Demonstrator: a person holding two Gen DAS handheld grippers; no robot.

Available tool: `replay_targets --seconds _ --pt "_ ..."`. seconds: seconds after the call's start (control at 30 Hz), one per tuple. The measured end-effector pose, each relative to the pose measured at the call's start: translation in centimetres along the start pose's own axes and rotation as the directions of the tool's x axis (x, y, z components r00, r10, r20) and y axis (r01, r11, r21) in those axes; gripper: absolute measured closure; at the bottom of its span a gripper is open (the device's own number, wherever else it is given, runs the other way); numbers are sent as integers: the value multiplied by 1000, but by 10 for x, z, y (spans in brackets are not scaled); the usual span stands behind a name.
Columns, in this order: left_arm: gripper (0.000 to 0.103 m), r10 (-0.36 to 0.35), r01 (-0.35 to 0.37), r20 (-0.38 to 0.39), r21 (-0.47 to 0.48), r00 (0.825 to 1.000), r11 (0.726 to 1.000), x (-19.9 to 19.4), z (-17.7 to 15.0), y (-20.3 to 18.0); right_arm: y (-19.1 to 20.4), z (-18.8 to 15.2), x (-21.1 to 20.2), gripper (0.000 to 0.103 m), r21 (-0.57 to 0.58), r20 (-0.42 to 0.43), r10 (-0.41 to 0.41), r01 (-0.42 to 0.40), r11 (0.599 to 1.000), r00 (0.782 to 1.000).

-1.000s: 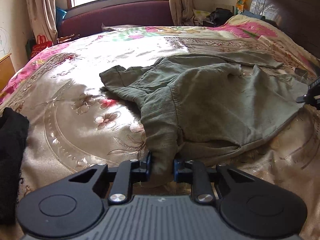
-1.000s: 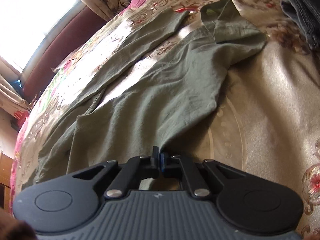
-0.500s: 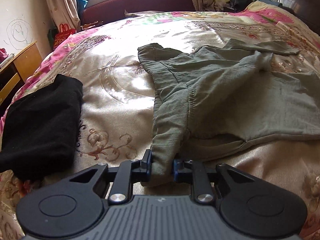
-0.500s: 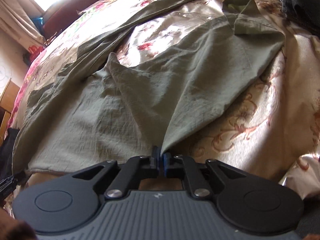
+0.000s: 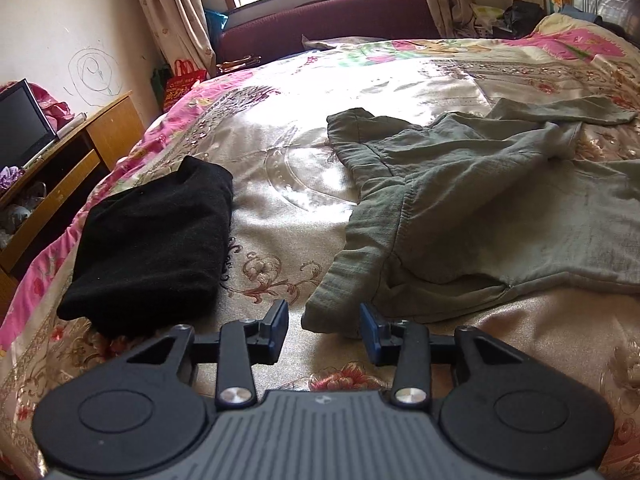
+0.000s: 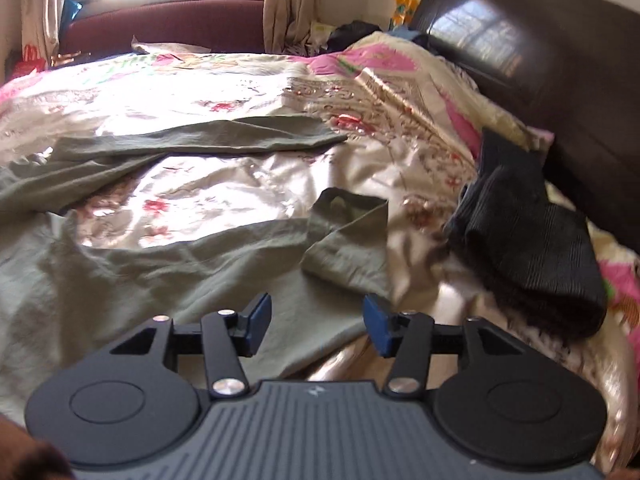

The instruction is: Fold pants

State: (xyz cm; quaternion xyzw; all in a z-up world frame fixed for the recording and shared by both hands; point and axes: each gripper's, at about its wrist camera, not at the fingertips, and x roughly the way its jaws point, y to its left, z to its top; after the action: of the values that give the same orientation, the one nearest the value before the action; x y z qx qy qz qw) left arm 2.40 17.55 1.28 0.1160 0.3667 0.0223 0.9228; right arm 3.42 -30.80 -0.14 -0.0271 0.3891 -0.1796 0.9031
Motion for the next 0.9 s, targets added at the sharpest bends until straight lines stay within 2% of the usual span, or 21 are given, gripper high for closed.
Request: replay_targets --seconds 0.17,0.23,0.27,0.33,0.4,0.47,0.57,0.67,0.73,0.83,0.9 --pt "47 31 -32 43 9 999 999 -20 7 -13 -5 4 47 49 -124 23 -63 66 990 998" --pt "47 26 -27 66 22 997 999 -27 13 -20 -8 3 60 78 -123 9 -59 60 991 998" --pt "47 21 -23 81 27 996 999 -30 16 -25 -14 5 62 97 -84 -7 -45 44 996 999" --pt "45 2 -6 113 35 994 999 -36 23 -33 -38 5 57 98 75 -7 2 -2 997 1000" --pt "42 -32 26 147 42 989 999 -41 30 -43 -63 3 43 98 193 16 1 -4 981 1000" --pt "40 -81 73 172 53 982 996 -44 37 -56 -92 -2 30 98 332 22 7 -14 943 1000" --pt "39 -161 150 187 71 969 986 -40 42 -79 -138 -17 24 91 522 -3 -38 35 852 999" --pt "39 -236 221 179 99 955 970 -34 44 -105 -164 -32 28 93 600 -60 -76 97 794 995" --pt "39 -265 244 173 130 949 961 -30 42 -121 -174 -41 23 95 618 -67 -104 123 776 992" --pt "39 -300 275 155 161 941 948 -27 40 -135 -178 -44 15 92 610 -75 -120 141 780 990" --pt "38 -305 282 145 155 941 947 -25 40 -137 -171 -42 8 81 576 -70 -91 114 810 993"
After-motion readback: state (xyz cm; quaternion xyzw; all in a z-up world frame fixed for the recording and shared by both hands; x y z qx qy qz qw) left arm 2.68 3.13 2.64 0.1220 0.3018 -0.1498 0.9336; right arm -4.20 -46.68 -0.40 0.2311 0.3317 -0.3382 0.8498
